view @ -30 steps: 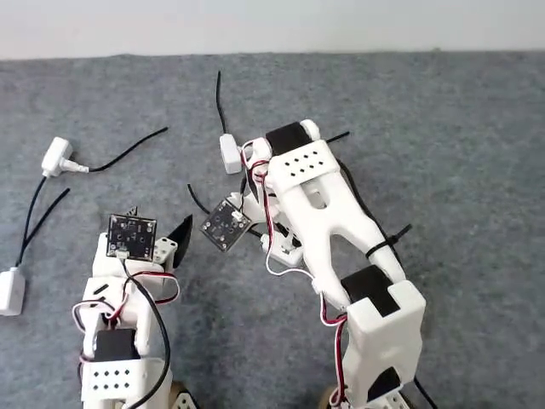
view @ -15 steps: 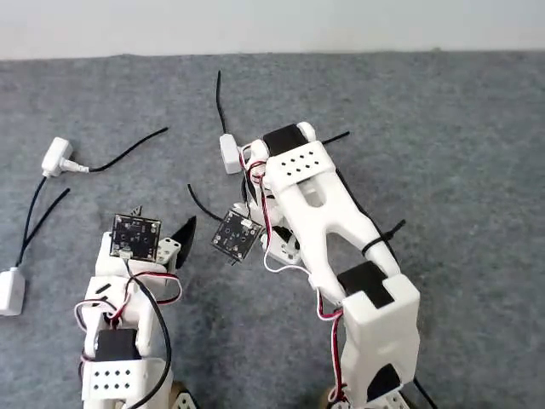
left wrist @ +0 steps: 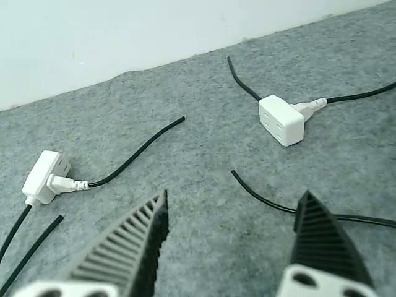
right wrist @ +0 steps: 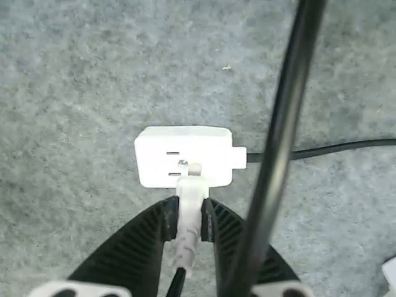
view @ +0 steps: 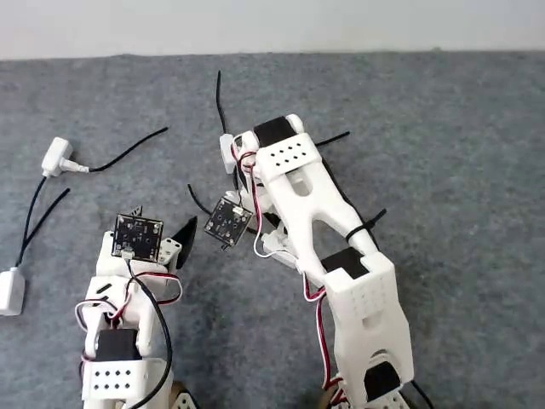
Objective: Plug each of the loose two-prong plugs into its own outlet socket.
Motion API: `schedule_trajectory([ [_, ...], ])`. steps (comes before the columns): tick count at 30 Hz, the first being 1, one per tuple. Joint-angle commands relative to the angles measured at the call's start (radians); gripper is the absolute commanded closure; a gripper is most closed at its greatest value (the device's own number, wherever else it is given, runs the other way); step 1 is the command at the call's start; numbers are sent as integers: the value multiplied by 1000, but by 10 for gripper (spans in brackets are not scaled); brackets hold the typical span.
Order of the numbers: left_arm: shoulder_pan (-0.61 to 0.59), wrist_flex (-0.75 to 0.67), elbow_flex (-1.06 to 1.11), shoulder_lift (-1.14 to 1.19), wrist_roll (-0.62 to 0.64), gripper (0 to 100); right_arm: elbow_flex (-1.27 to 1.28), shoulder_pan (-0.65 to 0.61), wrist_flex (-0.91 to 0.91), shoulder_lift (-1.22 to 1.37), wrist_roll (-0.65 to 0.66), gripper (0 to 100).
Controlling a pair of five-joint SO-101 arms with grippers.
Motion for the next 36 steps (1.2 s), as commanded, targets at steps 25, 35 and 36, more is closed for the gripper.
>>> schedule_trajectory([
  [25, 6, -2, -12, -8, -9, 684, 218, -13, 39, -200, -52, 990],
  [35, 8, -2, -12, -8, -9, 684, 153, -8, 38, -193, -51, 990],
  [36, 8, -2, -12, -8, -9, 684, 153, -8, 36, -193, -44, 990],
])
